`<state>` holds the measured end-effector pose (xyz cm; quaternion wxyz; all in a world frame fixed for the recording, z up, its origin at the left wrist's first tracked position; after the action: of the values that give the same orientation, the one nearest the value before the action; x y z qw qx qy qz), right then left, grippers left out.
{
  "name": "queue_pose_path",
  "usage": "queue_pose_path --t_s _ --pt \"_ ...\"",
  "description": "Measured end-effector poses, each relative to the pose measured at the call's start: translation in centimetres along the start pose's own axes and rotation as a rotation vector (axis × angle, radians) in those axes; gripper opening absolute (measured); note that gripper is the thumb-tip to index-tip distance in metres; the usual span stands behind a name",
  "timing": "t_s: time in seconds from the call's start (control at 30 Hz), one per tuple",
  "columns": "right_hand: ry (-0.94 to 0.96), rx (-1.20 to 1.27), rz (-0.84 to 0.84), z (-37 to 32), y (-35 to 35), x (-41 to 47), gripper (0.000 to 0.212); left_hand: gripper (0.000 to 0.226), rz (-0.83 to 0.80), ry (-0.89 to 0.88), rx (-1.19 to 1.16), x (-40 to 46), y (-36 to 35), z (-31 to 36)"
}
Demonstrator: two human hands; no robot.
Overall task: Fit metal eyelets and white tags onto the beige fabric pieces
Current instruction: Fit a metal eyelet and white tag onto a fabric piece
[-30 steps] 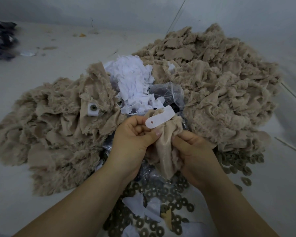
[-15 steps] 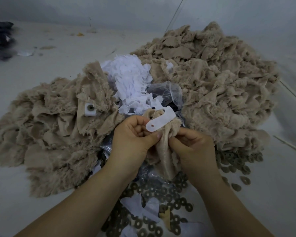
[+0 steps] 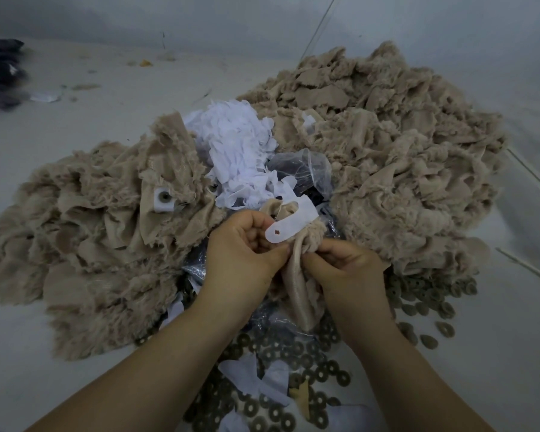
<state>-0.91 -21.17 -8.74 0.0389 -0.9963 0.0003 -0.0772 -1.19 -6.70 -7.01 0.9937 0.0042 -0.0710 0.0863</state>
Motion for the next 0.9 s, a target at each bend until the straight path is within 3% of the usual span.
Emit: queue_pose_path --t_s 0.13,0.2,0.3,0.5,0.9 --pt "-0.023 0.008 0.001 0.4 0.0 -0.1 0.040 0.023 -0.008 0.010 0.011 0.1 0.0 0.0" --pt "-0.035 0.009 0.036 0.2 -0.1 -0.2 0.035 0.022 -0.002 0.014 0.024 0.1 0.0 -0.1" --pt "-0.074 0.033 0.082 0.5 -0.4 -0.3 0.051 0.021 0.004 0.043 0.016 -0.1 0.1 -0.2" --pt "-0.149 0.079 0.107 1.2 0.0 -0.1 0.006 0.017 -0.028 0.133 -0.113 0.2 0.4 -0.5" --pt "-0.157 0.152 0.142 1.2 0.0 0.0 0.006 0.015 0.011 0.148 -0.126 0.4 0.3 -1.0"
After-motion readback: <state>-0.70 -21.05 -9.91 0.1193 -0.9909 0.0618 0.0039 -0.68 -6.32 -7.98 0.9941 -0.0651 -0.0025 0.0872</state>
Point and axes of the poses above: each hand's wrist, its own x-axis towards the middle knuckle, its own y-axis out of the back of the hand, z = x × y, the point moved 2 cm from there along x, towards the middle knuckle, and after that the axes turned 3 degrees about x, right-handed, at the moved point
